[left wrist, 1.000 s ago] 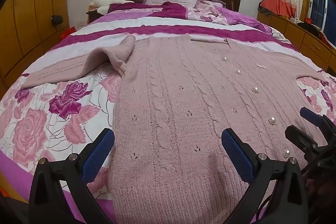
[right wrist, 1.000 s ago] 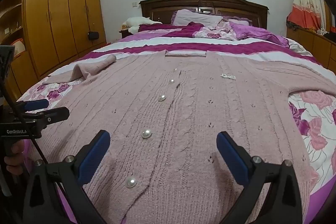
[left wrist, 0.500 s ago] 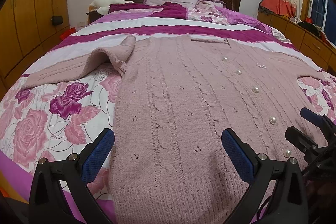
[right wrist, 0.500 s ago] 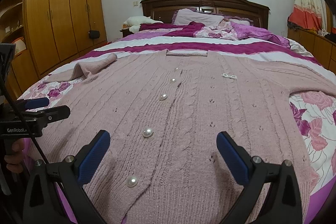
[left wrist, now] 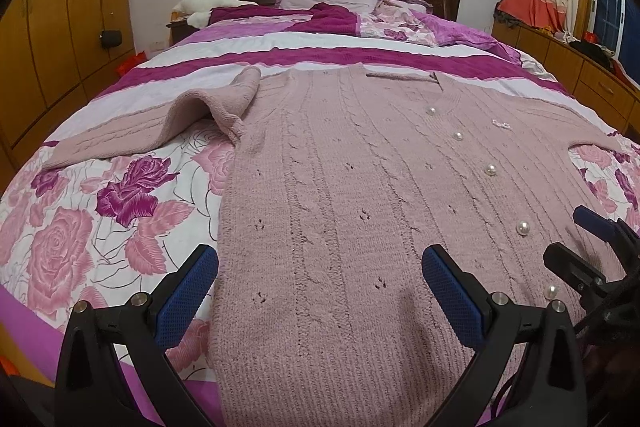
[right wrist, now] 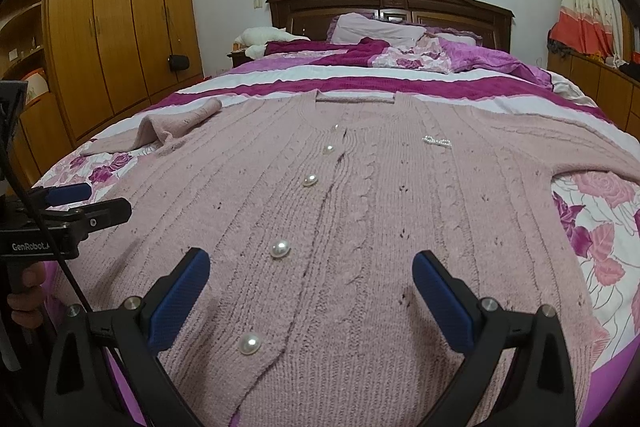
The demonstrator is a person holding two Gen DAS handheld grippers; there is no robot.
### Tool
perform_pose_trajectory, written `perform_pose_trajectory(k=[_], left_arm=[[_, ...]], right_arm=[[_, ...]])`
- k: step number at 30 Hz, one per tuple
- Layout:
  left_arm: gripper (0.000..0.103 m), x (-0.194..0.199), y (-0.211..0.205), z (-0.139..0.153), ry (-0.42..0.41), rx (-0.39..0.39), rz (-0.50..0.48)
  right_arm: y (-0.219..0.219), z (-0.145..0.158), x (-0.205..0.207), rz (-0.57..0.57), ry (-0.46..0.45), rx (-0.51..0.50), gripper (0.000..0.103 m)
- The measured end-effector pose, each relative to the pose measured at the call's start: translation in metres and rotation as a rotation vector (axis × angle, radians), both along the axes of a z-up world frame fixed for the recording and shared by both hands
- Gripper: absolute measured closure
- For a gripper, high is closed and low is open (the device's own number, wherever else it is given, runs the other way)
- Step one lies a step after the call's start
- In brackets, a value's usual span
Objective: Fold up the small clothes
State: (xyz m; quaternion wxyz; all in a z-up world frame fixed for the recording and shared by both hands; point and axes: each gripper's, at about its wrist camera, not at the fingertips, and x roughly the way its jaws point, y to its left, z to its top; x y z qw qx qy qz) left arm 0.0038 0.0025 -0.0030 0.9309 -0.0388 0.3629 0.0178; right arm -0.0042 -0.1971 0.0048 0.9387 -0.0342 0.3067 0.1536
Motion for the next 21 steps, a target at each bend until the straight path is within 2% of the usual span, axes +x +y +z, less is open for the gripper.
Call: perform_pose_trajectory(k=[21], left_arm=[[0.019,0.0002,0.0007,-0.0021,0.011,0.002,0.0]], right_arm=[[-0.0002,-0.0004,0.0023,-0.006,0.01,-0.009,0.0]])
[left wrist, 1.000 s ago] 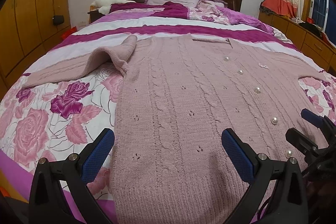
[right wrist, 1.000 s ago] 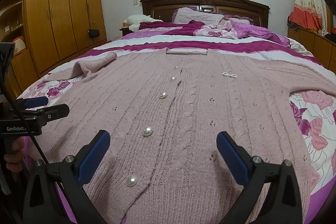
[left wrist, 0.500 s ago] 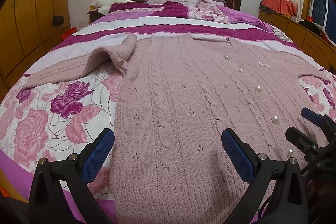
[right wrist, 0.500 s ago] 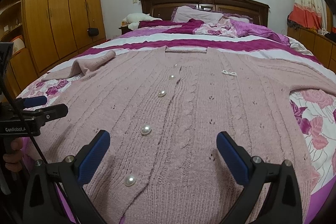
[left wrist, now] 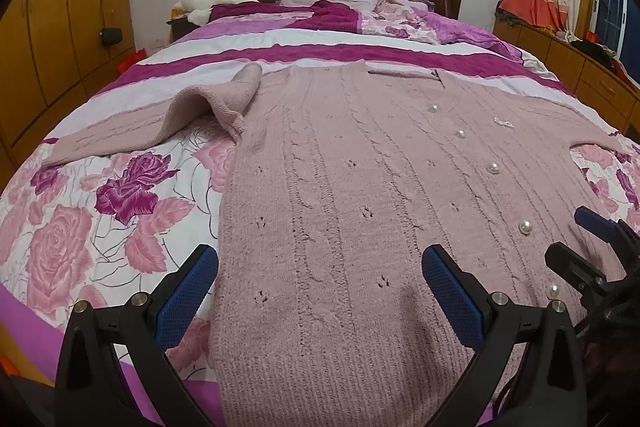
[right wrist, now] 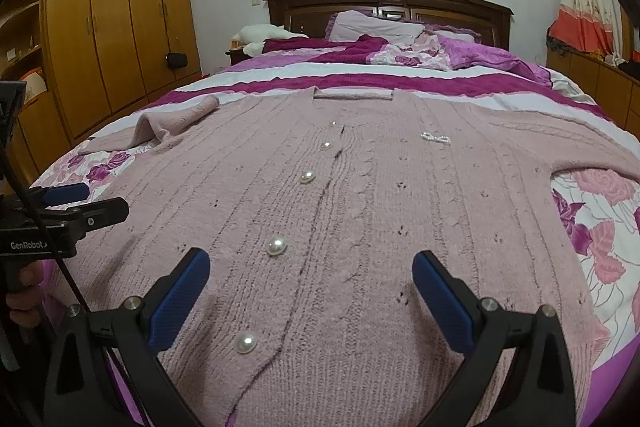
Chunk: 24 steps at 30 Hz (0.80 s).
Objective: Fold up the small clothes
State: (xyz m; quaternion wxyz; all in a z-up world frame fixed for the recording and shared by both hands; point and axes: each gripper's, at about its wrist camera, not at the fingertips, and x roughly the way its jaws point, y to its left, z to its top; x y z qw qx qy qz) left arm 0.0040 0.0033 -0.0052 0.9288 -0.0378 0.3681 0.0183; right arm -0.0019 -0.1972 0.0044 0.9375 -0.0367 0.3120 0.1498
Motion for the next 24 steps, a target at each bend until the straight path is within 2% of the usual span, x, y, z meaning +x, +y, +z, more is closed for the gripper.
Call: perform_pose_trajectory(k=[24], left_arm=[[0.019,-0.0001,-0.0003,-0.0013,0.014,0.008,-0.004]], right_arm=[[0.0028,-0.0036,0.0007,0.005,0.014,0.006,0.0]])
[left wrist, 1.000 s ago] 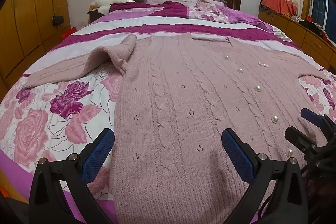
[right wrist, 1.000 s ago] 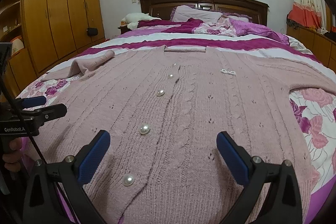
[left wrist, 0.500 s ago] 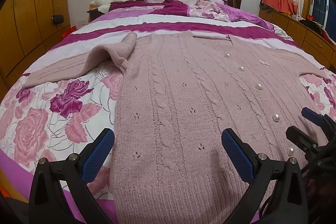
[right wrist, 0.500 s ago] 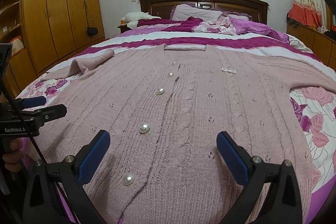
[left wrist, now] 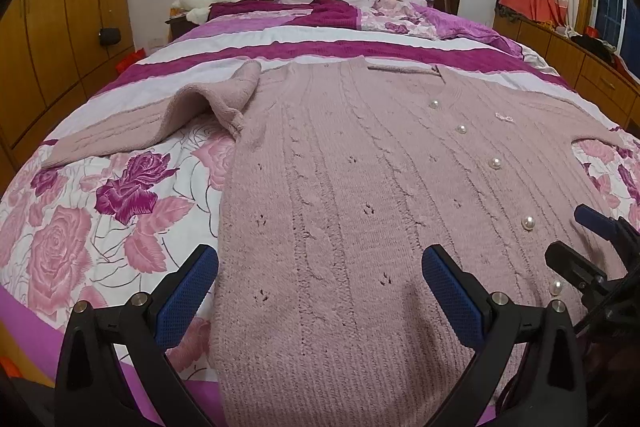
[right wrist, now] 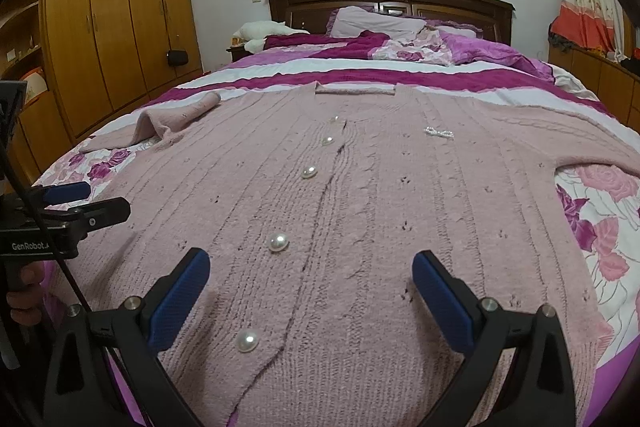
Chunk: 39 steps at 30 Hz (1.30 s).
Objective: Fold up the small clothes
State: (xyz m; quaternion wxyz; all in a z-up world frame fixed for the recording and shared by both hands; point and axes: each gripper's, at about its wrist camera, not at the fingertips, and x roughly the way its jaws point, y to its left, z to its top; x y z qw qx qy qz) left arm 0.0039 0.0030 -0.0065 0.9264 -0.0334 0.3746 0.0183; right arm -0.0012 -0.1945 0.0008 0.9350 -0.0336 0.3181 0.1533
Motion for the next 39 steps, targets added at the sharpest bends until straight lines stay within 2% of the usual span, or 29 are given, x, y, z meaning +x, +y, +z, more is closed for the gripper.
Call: perform_pose_trajectory(k=[15,21,24,29,32,37,39], left_arm=[[0.019,0.002,0.003,-0.001,0.005,-0.002,0.008],[0.018,0.0,0.023,0.001,0.003,-0.004,0.055],[0.019,-0.002,0.042,0.002,0.007,-0.005,0.111],[0.019,0.002,0.089,0.007,0.0,0.006,0.235],[0.019,0.007,0.127,0.008,0.001,0.028,0.362],[0.019,-0.001,0.202,0.011,0.001,-0.106,0.486],[0.018,-0.003,0.226,0.013,0.01,-0.136,0.523]], right_arm=[[-0.001,-0.003,0.002,-0.004,0.016,-0.001,0.0],[0.013,-0.005,0.005,0.023,0.021,-0.017,0.0],[0.03,-0.003,0.005,0.055,0.011,-0.031,0.0],[0.082,0.014,0.011,0.152,-0.041,-0.065,0.0],[0.135,0.023,0.018,0.247,-0.084,-0.115,0.0],[0.229,0.029,0.022,0.413,-0.165,-0.233,0.0],[0.267,0.03,0.021,0.477,-0.201,-0.28,0.0]])
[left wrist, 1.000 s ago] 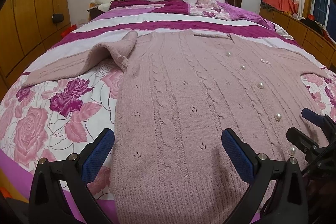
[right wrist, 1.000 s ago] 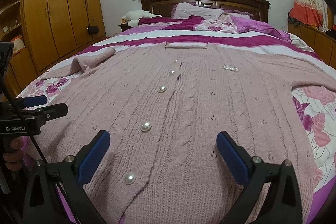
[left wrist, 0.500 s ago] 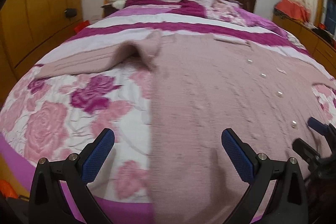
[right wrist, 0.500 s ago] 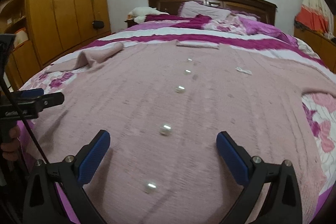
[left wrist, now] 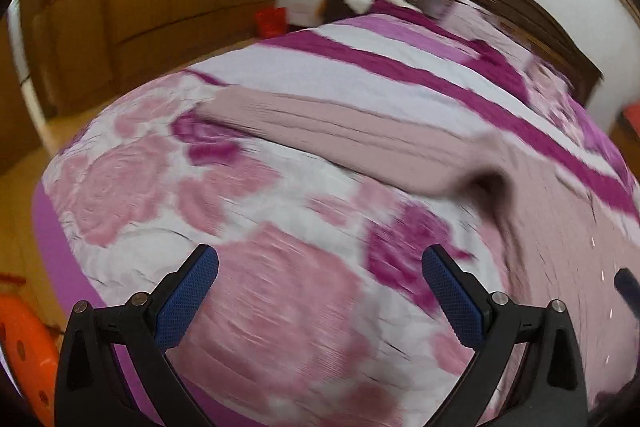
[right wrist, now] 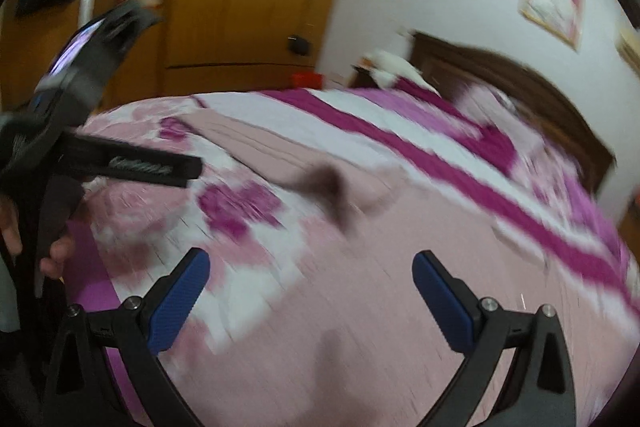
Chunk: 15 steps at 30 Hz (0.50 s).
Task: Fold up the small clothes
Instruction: 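Reach the left gripper to the sleeve cuff and close on it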
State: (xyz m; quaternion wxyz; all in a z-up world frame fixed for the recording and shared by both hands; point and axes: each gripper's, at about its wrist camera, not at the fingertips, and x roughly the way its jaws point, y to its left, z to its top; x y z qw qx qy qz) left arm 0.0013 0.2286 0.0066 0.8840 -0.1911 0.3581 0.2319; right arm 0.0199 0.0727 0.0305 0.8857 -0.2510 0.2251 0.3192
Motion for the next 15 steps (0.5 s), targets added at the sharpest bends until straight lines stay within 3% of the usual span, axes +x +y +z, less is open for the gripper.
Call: perform_pose_trajectory(k=[7,10,15], left_arm=[[0.021,0.019,0.072,-0.014,-0.026,-0.151,0.003],[0.021,0.042,0.102,-0.023,-0.06,-0.278,-0.019],[0.022,0.082,0.146,-0.047,-0.061,-0.402,0.013]], right_arm=[[0.097,0.007,0.002,0.133,-0.065,-0.066,0.0],[0.112,0.011,0.004,0.149,-0.054,-0.02,0.0],[0.116,0.003,0.022,0.123,-0.009,0.0,0.0]])
